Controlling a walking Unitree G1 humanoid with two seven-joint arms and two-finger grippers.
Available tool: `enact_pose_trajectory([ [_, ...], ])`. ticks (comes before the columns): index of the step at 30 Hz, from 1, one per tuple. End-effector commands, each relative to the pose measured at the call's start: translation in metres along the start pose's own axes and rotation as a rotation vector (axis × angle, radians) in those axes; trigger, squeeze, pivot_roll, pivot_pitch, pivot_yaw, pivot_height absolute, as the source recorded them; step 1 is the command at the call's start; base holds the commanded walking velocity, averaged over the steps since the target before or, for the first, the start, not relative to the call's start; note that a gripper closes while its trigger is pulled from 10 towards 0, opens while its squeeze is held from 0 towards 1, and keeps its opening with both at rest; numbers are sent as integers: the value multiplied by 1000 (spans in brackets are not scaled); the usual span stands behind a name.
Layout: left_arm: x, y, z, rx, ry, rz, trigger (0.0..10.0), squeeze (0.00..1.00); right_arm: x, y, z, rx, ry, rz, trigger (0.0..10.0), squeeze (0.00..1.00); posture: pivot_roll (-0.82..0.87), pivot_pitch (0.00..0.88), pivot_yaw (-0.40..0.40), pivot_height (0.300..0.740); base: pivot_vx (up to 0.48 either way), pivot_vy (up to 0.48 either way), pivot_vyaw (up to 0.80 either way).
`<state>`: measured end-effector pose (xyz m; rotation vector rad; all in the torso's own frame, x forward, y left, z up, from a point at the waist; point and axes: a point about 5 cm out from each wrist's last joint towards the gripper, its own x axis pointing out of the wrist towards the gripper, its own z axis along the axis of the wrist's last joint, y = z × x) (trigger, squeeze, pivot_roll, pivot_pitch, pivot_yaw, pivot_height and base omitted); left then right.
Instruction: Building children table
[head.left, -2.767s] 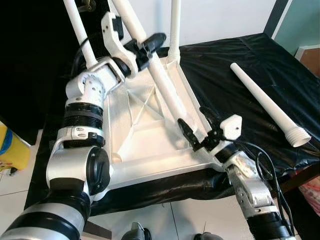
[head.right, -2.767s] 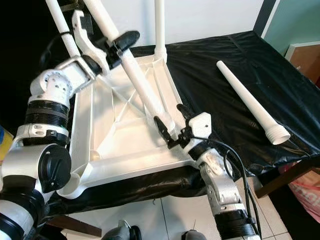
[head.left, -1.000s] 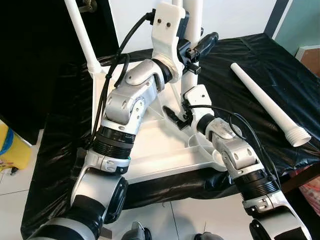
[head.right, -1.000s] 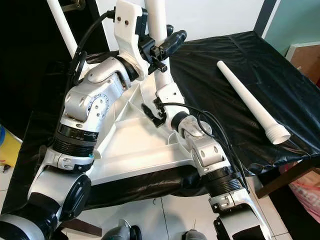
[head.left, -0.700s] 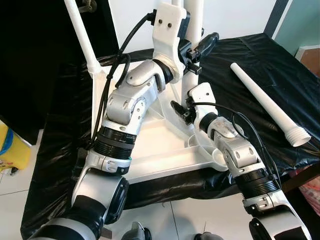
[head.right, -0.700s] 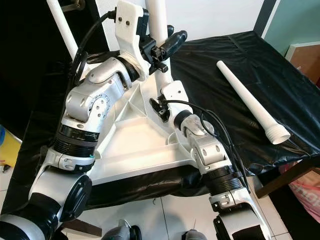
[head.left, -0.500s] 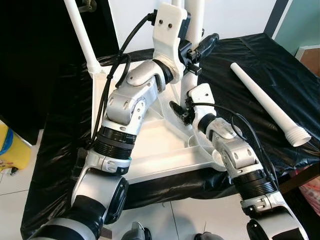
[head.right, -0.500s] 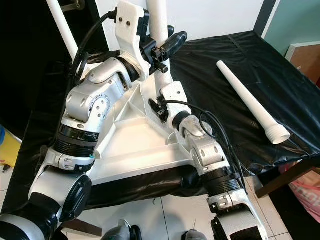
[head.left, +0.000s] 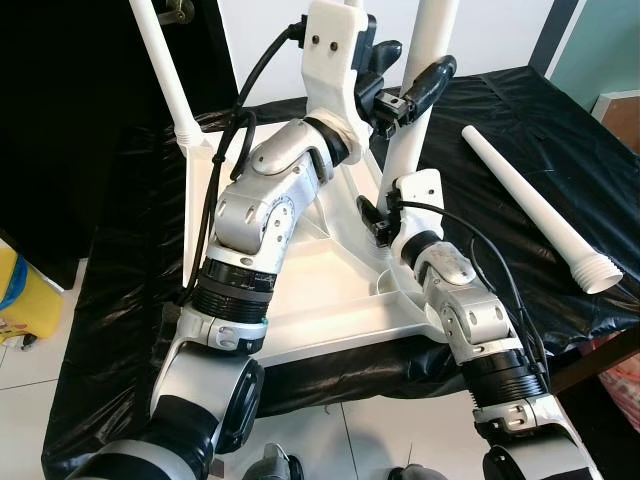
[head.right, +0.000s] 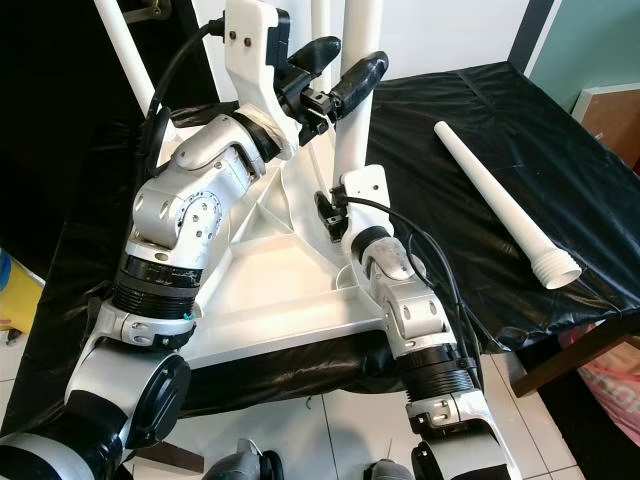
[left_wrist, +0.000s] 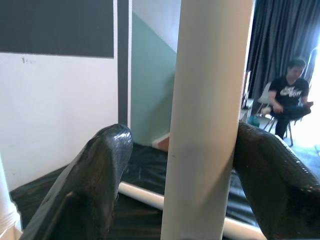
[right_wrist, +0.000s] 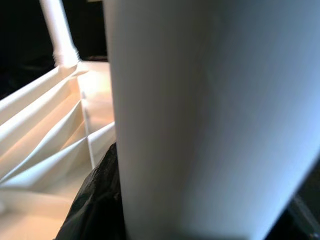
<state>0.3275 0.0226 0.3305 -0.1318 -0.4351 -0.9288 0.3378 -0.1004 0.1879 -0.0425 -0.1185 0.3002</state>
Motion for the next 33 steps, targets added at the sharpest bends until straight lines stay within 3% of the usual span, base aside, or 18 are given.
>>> enact_pose_trajectory([
  [1,-5,14,1,1,-28,145,10000,0,-4,-9,2,26,-21,-60,10000,0,-92,50,54,740,0,0,0],
  [4,-6,15,0,0,-28,148,10000,0,-4,-10,2,26,-24,-69,10000,0,-92,50,54,740,0,0,0],
  [6,-17,23,-15,-39,-12,225,10000,0,-8,-21,0,44,-31,-146,10000,0,-101,27,70,740,0,0,0],
  [13,-31,31,-41,-72,50,308,10000,0,-13,-28,-5,51,-29,-201,10000,0,-98,16,75,740,0,0,0],
  [21,-47,27,-62,-27,113,313,10000,0,-16,-32,-2,50,-71,-240,10000,0,-91,11,76,740,0,0,0],
  [24,-56,24,-69,29,127,300,10000,0,-18,-33,3,22,-113,-236,10000,0,-87,7,70,740,0,0,0],
  [33,-64,20,-78,54,154,301,10000,0,-20,-34,2,15,-125,-243,10000,0,-87,6,68,740,0,0,0],
])
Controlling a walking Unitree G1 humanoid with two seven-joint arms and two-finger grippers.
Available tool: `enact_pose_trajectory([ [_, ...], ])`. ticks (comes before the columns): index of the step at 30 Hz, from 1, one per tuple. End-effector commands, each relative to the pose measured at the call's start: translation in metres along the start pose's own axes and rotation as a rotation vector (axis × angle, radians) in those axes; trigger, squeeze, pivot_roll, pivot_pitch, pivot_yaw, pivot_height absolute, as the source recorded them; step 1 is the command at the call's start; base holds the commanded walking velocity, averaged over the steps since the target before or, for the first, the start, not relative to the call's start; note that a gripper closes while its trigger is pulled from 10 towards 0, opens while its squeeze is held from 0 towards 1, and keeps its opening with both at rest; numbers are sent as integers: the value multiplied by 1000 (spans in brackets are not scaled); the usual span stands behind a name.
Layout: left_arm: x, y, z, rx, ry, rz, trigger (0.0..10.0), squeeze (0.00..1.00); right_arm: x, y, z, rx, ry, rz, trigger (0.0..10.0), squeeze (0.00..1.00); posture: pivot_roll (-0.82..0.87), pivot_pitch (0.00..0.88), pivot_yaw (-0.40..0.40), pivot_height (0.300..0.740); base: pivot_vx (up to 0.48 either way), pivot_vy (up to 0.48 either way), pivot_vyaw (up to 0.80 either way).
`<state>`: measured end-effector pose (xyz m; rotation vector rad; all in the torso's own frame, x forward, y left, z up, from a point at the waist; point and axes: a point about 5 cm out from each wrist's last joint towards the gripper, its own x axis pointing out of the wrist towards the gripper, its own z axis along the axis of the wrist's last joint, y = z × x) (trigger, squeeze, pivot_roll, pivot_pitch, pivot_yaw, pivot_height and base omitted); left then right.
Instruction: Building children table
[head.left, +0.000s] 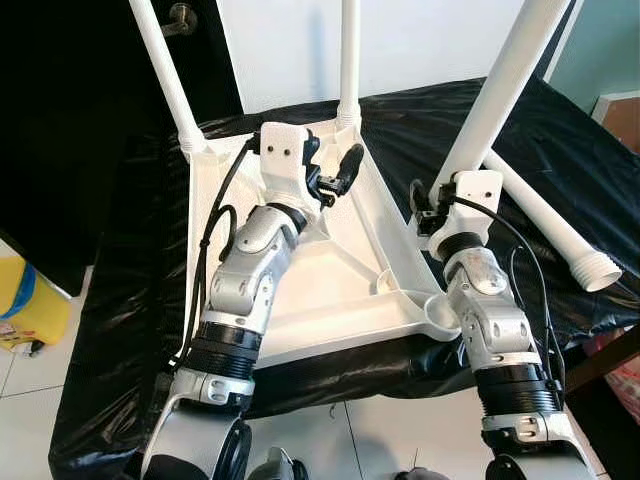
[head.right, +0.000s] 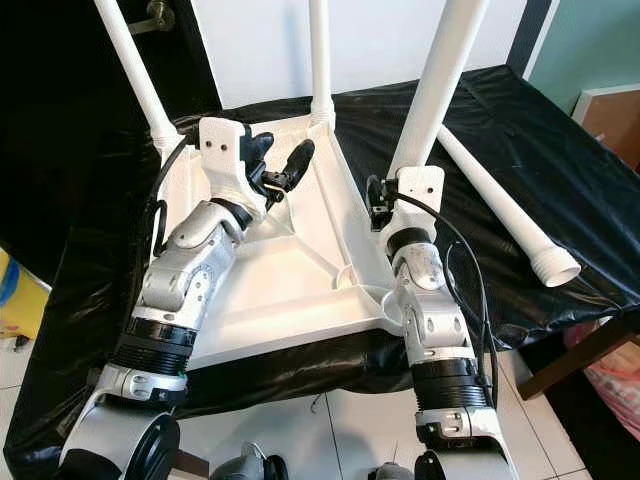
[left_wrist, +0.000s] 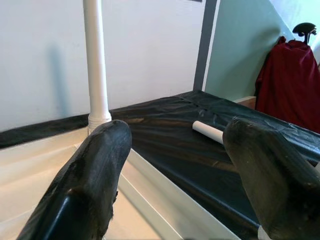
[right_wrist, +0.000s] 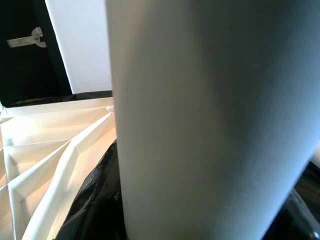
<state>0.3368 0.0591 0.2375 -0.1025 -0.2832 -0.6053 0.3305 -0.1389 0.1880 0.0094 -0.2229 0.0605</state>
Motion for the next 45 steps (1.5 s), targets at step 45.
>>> enact_pose_trajectory([
  [45,-92,-55,-59,139,214,-637,10000,0,-59,5,-10,5,-50,158,10000,0,-72,98,71,740,0,0,0],
])
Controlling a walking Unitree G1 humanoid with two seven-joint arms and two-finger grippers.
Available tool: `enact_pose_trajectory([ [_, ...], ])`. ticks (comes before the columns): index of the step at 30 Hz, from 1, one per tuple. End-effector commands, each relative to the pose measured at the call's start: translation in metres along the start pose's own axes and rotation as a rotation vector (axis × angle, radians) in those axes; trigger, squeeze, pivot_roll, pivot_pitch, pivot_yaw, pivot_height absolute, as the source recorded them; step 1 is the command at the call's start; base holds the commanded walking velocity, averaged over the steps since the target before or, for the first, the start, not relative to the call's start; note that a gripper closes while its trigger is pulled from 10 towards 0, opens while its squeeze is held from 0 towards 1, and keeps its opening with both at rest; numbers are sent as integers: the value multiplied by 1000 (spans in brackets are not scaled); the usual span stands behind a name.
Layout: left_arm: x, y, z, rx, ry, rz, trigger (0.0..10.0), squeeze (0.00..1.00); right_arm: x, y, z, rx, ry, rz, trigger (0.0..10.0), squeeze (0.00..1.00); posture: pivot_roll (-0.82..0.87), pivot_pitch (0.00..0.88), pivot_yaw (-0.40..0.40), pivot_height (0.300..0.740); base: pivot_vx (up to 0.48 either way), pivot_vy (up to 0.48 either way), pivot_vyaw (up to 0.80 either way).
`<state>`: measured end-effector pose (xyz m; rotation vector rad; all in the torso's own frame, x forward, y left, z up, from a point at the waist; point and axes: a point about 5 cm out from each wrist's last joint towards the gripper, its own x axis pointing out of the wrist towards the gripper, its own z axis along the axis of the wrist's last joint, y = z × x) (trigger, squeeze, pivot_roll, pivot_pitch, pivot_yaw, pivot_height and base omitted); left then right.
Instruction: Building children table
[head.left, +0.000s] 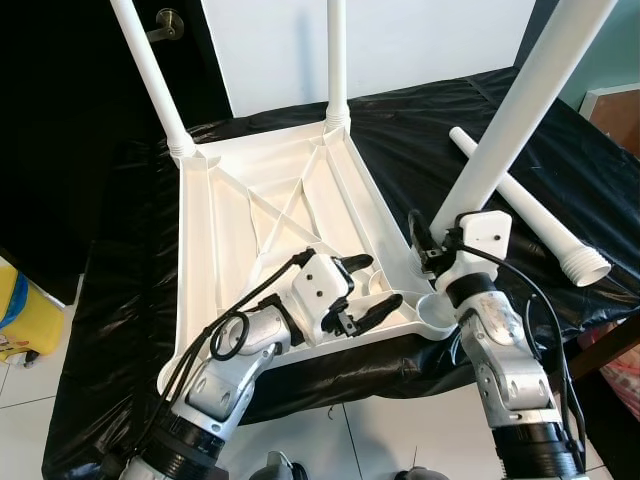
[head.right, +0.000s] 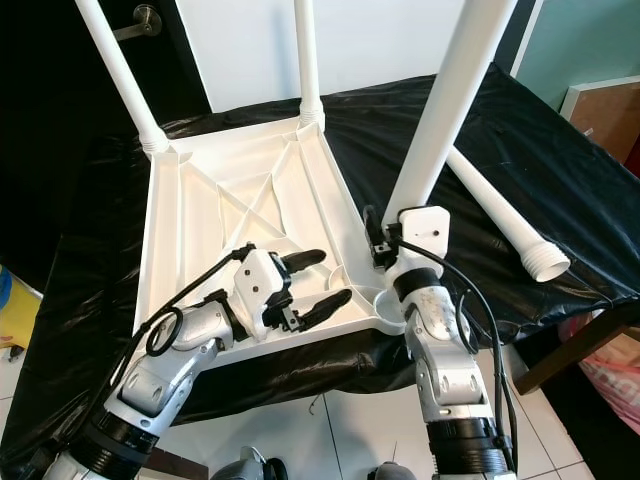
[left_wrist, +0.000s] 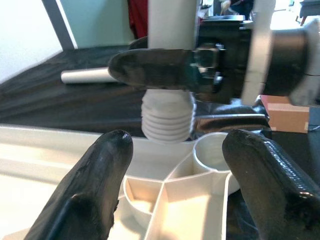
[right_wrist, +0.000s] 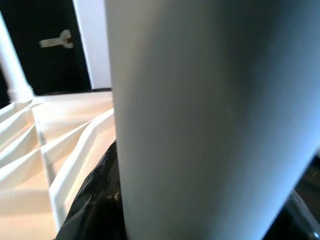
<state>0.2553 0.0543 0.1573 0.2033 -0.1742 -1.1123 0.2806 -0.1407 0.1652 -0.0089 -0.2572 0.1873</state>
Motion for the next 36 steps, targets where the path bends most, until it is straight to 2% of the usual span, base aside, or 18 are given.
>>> enact_pose_trajectory([
  [1,-5,-10,-1,-44,4,-108,10000,0,-9,6,0,10,-10,38,10000,0,-73,102,70,740,0,0,0],
  [10,-10,-13,0,-45,-2,-120,10000,0,-19,7,-3,5,14,55,10000,0,-75,115,67,740,0,0,0],
  [25,-17,-18,3,-57,-34,-121,10000,0,-49,7,-10,-6,85,101,10000,0,-79,107,62,740,0,0,0],
  [36,-19,-17,3,-57,-32,-119,10000,0,-54,0,-14,-32,110,97,10000,0,-80,99,64,740,0,0,0],
])
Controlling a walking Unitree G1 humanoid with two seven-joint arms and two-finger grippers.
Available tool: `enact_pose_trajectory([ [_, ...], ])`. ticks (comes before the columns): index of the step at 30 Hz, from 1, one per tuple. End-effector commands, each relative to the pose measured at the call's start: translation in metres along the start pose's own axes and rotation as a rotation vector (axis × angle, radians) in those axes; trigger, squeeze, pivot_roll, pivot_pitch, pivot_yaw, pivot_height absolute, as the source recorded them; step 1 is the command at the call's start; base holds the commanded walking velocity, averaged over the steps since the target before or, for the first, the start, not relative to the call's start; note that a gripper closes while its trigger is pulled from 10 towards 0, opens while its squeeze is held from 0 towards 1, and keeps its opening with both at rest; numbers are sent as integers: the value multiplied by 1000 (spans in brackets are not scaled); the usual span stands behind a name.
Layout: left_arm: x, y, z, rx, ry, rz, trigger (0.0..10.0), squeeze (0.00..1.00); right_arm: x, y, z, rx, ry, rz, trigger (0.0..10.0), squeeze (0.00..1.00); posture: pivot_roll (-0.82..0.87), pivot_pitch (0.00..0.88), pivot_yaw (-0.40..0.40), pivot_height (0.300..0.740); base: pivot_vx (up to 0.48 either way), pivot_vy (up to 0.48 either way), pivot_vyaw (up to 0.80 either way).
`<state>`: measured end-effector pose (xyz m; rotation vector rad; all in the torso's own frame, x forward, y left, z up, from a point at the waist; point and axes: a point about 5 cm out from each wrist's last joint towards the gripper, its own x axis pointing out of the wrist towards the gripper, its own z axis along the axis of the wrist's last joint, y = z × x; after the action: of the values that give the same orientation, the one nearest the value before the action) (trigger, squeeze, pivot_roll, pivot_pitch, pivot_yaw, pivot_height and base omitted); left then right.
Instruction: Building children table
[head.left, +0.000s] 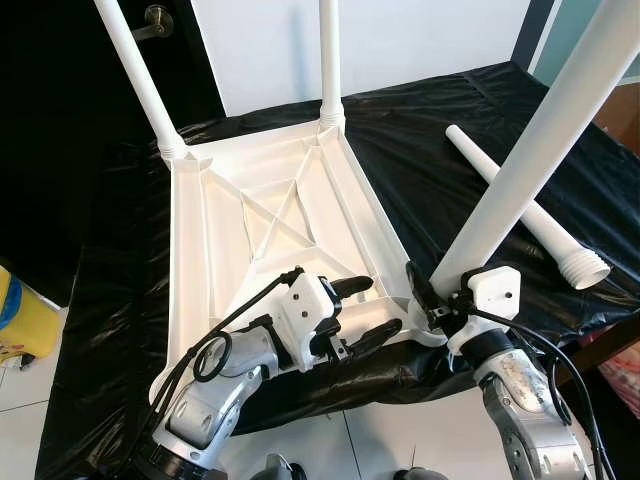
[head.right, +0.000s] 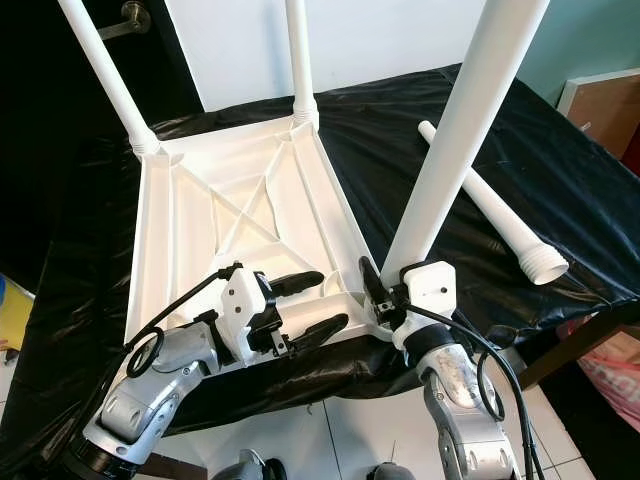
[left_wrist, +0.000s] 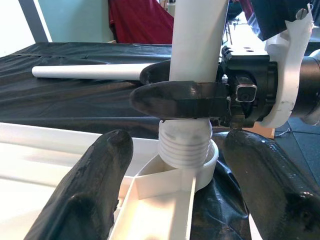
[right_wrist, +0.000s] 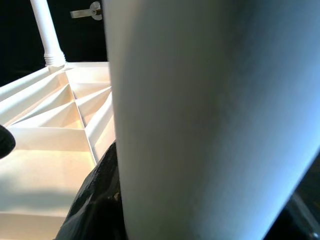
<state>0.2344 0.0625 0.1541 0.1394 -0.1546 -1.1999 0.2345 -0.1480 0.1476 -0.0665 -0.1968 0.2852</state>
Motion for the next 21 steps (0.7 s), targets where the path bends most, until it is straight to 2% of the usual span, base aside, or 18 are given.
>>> enact_pose_trajectory([
  [1,-2,-2,2,6,-4,-38,10000,0,-5,-2,-9,7,49,-8,10000,0,-80,98,63,740,0,0,0],
  [11,-3,-2,2,7,-3,-35,10000,0,-15,-6,-12,-8,77,-11,10000,0,-87,99,65,740,0,0,0],
  [21,-1,-1,3,5,-8,-32,10000,0,-10,-3,-14,-88,52,62,10000,0,-84,112,73,740,0,0,0],
])
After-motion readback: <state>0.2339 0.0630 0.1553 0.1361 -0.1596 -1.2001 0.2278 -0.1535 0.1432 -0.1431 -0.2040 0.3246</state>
